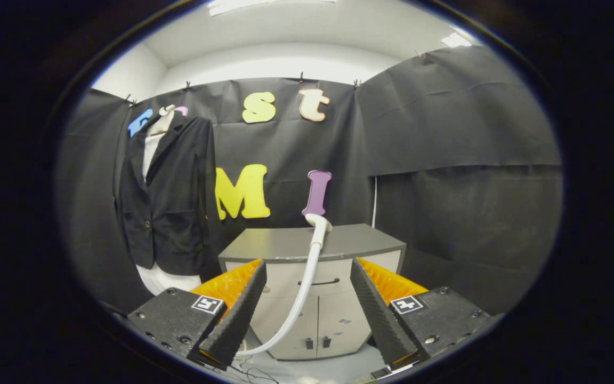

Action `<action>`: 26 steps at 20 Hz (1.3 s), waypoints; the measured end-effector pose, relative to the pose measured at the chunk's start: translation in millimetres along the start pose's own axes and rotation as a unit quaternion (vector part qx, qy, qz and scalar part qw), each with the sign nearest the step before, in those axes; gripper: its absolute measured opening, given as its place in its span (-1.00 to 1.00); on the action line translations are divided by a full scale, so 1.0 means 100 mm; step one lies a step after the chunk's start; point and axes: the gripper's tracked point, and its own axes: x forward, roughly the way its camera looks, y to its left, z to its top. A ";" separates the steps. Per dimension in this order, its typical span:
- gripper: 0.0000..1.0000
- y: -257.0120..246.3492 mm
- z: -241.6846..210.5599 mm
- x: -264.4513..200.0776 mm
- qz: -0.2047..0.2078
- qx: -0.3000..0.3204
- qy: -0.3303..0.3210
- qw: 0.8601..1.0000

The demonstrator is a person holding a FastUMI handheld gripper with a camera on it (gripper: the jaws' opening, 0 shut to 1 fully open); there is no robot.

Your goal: Iron the clothes twice with a garment steamer, once on the left side and once on the right side.

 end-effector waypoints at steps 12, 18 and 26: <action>0.98 -0.25 0.88 1.53 0.029 -0.012 -0.006 0.999; 0.98 -0.24 0.92 2.50 0.058 -0.035 0.040 0.997; 0.98 -0.12 0.37 3.55 0.093 -0.029 0.136 0.986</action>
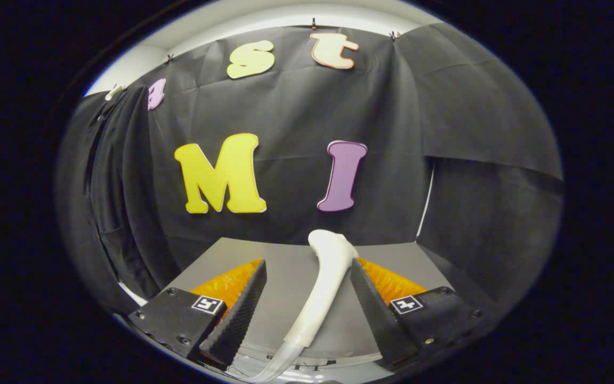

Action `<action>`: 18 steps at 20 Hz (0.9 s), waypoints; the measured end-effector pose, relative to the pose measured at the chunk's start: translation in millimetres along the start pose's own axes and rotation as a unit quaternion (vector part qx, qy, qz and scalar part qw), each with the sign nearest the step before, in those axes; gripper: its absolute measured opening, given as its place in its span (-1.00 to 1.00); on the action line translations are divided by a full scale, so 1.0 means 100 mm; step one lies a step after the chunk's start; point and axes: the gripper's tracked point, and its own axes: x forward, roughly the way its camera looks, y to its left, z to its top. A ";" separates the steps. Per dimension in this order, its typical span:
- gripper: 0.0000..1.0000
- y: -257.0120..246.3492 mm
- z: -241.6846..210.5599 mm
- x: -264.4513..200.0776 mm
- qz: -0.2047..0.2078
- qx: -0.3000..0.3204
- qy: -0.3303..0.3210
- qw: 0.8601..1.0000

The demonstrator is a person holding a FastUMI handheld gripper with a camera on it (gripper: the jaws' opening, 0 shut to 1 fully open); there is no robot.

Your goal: Iron the clothes twice with a garment steamer, once on the left side and once on the right side.

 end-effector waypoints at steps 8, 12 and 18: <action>0.98 -0.17 -0.62 0.66 -0.004 0.046 0.106 0.993; 0.76 -0.09 -0.80 0.76 0.018 0.076 0.134 0.988; 0.26 -0.03 -0.81 0.78 0.021 0.099 0.122 0.987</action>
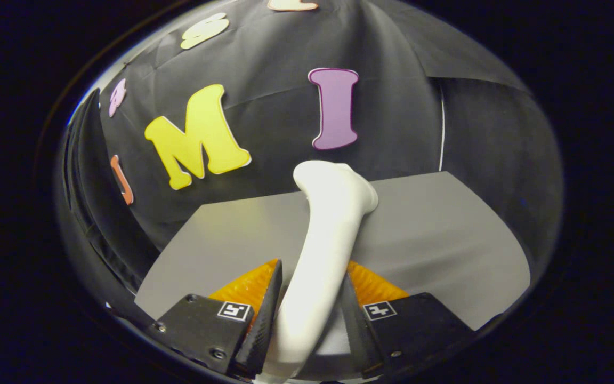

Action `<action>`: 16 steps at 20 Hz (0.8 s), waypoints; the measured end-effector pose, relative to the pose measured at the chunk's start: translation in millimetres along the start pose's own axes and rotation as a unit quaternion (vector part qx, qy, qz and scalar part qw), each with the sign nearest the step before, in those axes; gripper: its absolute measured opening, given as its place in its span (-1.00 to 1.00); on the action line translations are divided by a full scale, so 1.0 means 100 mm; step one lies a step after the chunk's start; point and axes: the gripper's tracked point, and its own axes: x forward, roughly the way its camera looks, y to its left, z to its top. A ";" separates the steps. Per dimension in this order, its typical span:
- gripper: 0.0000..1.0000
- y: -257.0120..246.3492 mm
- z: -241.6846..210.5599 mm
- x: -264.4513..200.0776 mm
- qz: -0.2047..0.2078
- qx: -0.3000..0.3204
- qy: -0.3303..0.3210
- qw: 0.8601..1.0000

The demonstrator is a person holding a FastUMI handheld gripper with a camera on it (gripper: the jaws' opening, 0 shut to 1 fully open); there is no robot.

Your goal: Iron the clothes twice with a garment steamer, once on the left side and once on the right side.

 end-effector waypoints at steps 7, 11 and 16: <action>-0.09 0.11 0.11 -0.06 0.037 0.027 -0.026 0.999; -0.18 0.28 0.24 -0.34 0.025 -0.010 -0.069 0.997; -0.21 0.51 0.31 -0.85 0.023 0.006 -0.096 0.995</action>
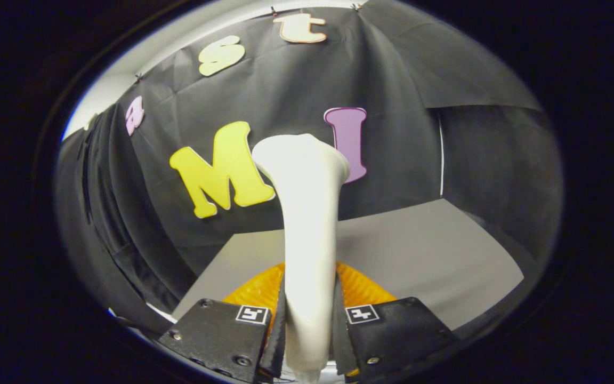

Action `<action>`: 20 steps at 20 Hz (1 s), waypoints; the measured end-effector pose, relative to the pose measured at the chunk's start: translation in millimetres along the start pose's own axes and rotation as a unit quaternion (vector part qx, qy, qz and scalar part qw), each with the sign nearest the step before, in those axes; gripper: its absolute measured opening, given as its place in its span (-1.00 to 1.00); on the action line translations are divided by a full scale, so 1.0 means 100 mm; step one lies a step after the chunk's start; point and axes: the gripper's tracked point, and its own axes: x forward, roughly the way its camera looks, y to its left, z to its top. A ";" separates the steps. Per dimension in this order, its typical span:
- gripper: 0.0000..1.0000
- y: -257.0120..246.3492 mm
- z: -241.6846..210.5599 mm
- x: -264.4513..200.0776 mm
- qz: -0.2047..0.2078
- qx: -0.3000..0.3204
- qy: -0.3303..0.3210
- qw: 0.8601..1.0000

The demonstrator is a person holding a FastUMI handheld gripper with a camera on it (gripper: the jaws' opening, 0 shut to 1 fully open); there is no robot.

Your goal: Iron the clothes twice with a garment steamer, once on the left side and once on the right side.

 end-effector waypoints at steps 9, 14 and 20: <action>-0.22 1.01 0.29 -0.95 -0.011 -0.029 -0.083 0.996; -0.22 1.84 0.53 -1.38 0.003 -0.058 -0.138 0.989; -0.22 2.88 0.75 -1.64 0.055 -0.077 -0.178 0.980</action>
